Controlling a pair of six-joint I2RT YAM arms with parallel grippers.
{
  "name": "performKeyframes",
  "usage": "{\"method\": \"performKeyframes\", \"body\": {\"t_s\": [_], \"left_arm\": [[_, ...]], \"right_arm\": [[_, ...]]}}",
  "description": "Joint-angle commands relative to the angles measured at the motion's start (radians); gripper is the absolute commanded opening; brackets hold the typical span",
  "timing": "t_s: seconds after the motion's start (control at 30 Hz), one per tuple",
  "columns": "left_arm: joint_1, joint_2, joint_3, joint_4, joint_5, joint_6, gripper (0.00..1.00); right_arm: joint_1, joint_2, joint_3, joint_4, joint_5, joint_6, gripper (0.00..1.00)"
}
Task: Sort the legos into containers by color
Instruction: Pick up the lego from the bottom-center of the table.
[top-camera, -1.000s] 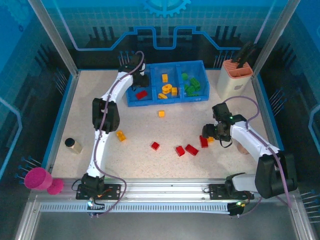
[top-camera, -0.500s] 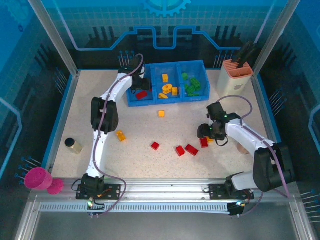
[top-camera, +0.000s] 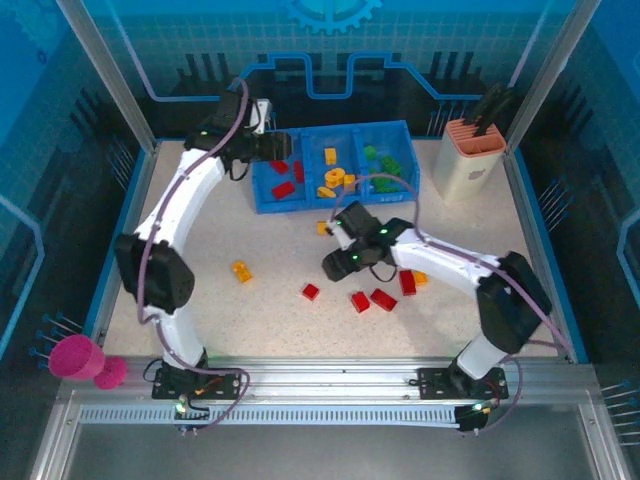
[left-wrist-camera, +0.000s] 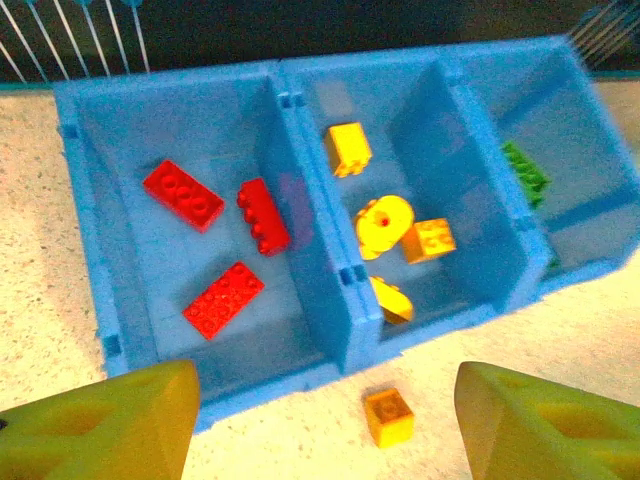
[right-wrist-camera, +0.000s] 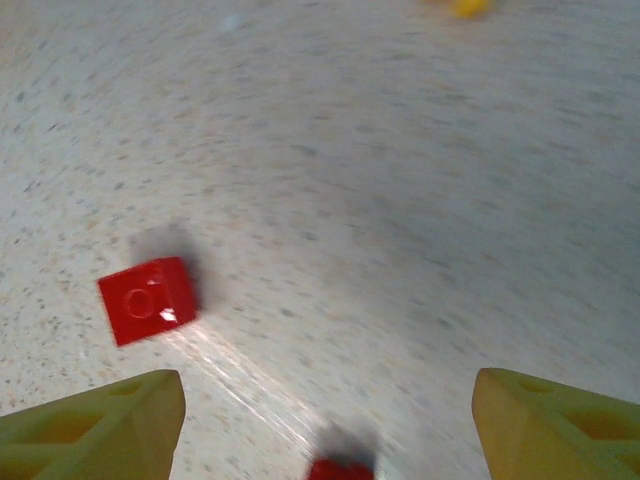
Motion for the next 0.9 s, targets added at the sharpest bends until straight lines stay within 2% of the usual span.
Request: {"method": "performKeyframes", "body": {"t_s": [0.0, 0.2, 0.37, 0.7, 0.77, 0.87], "left_arm": [[0.013, -0.116, -0.063, -0.110, 0.037, 0.036, 0.71], [0.083, -0.329, -0.271, -0.148, 0.054, 0.059, 0.75], [0.156, -0.403, -0.386, -0.164, 0.089, 0.067, 0.76], [0.197, -0.465, -0.539, -0.144, 0.093, 0.036, 0.77], [0.198, -0.490, -0.579, -0.153, 0.080, 0.021, 0.77], [0.199, -0.543, -0.667, -0.157, 0.042, -0.008, 0.77]], "right_arm": [[0.062, 0.105, 0.064, 0.015, -0.043, -0.101, 0.80], [0.130, 0.274, 0.163, -0.005, -0.059, -0.150, 0.83], [0.143, 0.340, 0.197, -0.028, -0.057, -0.159, 0.81], [0.146, 0.395, 0.254, -0.100, -0.020, -0.200, 0.34], [0.134, 0.392, 0.281, -0.108, -0.030, -0.219, 0.29], [0.101, 0.380, 0.377, -0.112, -0.024, -0.260, 0.28]]}}
